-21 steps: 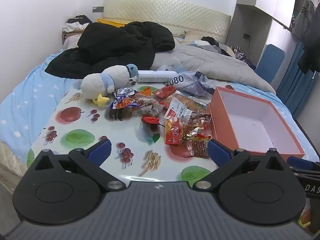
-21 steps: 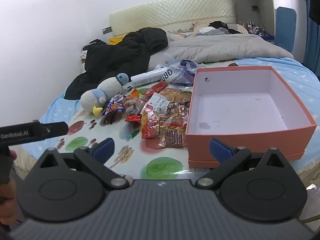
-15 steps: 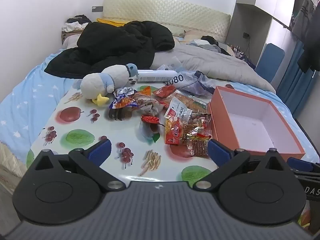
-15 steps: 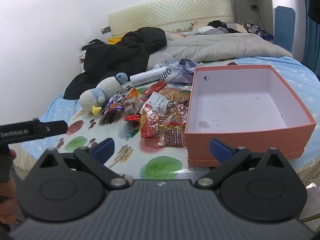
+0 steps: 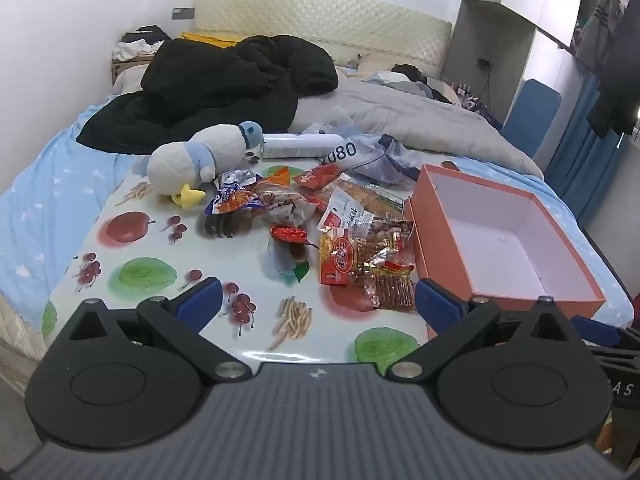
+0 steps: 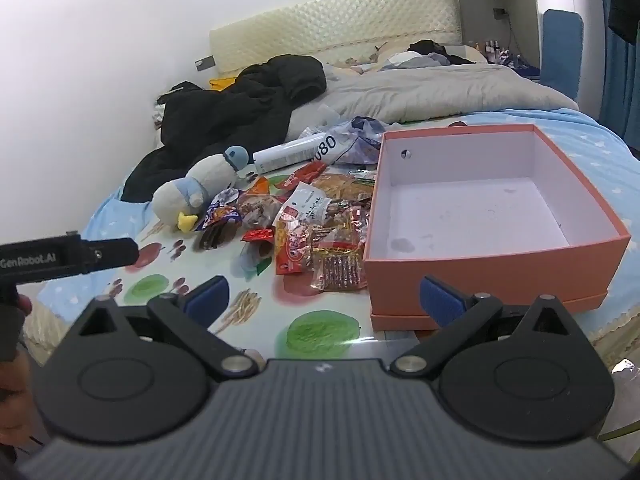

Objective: Organize snacks

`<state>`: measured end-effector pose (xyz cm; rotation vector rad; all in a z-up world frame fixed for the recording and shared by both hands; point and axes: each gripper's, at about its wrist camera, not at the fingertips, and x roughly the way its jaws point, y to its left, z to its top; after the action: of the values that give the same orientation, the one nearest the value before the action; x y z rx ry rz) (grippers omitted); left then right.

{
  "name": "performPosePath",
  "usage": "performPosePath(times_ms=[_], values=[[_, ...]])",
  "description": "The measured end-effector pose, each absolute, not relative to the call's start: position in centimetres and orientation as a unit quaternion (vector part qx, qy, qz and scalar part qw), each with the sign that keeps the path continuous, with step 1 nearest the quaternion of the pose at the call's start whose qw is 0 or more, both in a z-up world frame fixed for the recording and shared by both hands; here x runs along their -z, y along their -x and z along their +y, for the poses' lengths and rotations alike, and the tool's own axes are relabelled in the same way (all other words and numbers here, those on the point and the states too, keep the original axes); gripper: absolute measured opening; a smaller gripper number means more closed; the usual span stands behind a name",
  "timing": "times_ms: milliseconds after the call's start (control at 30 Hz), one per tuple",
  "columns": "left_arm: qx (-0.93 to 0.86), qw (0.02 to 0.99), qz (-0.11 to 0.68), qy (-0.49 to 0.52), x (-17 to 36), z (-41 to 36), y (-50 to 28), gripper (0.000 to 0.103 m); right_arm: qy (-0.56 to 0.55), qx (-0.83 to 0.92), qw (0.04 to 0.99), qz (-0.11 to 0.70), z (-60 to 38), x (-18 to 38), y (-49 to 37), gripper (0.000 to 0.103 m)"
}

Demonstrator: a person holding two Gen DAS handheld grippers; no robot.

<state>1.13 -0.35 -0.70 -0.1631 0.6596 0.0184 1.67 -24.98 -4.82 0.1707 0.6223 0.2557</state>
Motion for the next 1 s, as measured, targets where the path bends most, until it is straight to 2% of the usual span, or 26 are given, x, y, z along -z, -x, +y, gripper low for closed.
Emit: performPosePath(times_ms=[1000], values=[[-0.010,0.941,0.329,0.080,1.03,-0.36,-1.30,0.103,-0.085,-0.120,0.940,0.308,-24.88,4.87,-1.60,0.103]])
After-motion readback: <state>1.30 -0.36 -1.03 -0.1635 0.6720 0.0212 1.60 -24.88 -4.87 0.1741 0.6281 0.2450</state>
